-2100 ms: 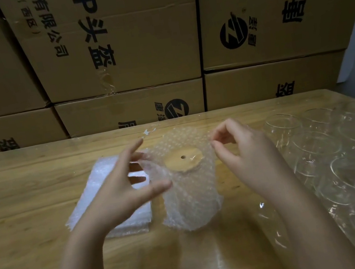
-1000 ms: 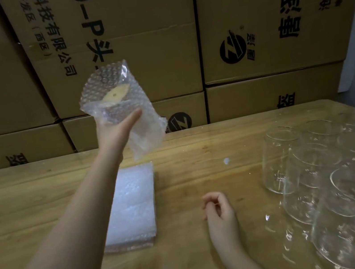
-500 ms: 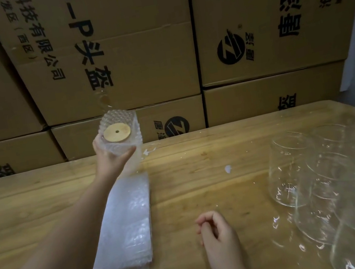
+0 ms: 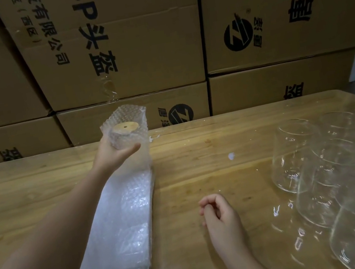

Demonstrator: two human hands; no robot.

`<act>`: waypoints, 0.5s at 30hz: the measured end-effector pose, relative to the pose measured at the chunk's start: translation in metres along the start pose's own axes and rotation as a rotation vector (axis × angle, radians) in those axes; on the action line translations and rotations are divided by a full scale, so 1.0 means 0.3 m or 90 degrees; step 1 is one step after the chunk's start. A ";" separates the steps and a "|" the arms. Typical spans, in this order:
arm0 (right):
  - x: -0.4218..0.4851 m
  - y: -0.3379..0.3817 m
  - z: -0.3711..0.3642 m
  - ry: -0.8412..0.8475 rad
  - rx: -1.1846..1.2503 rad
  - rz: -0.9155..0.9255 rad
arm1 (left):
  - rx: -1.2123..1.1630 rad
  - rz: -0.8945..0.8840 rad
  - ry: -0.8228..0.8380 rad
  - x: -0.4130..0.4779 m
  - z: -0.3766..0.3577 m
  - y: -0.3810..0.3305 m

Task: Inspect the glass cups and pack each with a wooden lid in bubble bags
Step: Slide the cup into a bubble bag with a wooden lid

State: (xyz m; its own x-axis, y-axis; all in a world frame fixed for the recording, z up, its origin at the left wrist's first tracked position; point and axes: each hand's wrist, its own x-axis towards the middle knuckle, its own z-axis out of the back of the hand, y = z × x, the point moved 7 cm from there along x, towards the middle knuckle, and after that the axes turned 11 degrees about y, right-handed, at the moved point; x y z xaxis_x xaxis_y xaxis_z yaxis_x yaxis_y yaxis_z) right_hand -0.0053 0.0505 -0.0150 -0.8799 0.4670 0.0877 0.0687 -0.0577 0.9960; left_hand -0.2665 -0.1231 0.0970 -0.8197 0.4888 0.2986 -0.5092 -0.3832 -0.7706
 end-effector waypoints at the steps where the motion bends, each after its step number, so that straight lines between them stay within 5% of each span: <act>1: -0.001 0.000 0.001 -0.001 0.000 0.000 | 0.002 0.001 0.001 -0.007 -0.001 -0.008; 15: -0.001 0.006 0.000 0.008 0.006 0.006 | -0.069 0.075 -0.045 0.000 -0.004 0.042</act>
State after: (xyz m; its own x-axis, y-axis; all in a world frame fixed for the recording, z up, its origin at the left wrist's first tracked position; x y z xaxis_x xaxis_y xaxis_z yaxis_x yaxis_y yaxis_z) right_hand -0.0049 0.0503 -0.0133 -0.8853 0.4550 0.0964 0.0805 -0.0541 0.9953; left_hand -0.2725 -0.1270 0.0866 -0.8901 0.3882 0.2388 -0.3809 -0.3458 -0.8575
